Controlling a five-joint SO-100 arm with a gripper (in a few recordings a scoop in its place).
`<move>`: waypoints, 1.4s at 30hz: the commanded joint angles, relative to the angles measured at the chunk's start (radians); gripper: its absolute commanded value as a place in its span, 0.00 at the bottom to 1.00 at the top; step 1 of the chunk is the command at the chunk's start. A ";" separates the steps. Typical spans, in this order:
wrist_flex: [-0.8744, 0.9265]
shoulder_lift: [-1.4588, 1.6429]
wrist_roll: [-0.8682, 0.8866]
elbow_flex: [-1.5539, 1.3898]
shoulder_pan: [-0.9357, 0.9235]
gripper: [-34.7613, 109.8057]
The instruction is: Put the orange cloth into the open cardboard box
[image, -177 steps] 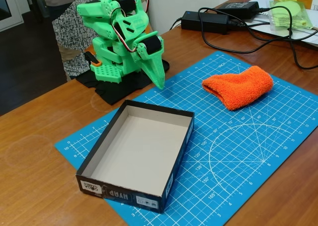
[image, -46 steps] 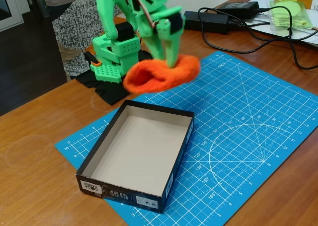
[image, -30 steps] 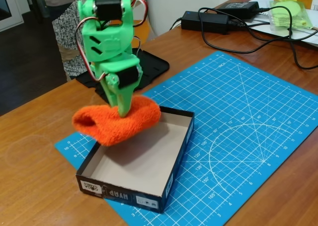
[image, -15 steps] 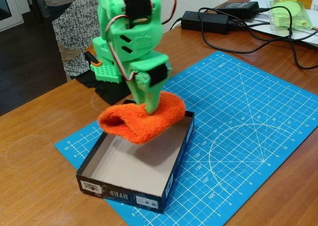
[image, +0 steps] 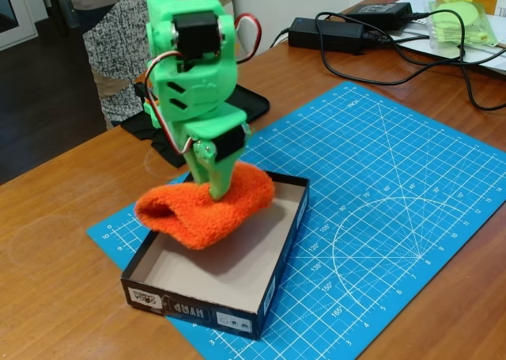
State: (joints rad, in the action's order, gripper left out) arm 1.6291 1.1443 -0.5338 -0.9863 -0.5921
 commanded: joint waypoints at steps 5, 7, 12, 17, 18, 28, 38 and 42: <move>0.026 -0.063 -0.006 0.140 -0.026 0.46; 0.026 -0.061 -0.008 0.158 -0.023 0.47; 0.026 0.003 -0.005 0.150 -0.002 0.48; 0.026 0.270 0.083 -0.041 0.031 0.37; 0.026 0.364 0.115 -0.110 0.037 0.26; -0.318 1.493 0.420 -1.129 0.247 0.24; -0.428 2.235 0.453 -1.956 0.394 0.24; -0.479 2.223 0.476 -2.072 0.426 0.24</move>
State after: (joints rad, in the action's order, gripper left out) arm 1.1674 3.3471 -0.0675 -2.9913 -0.1764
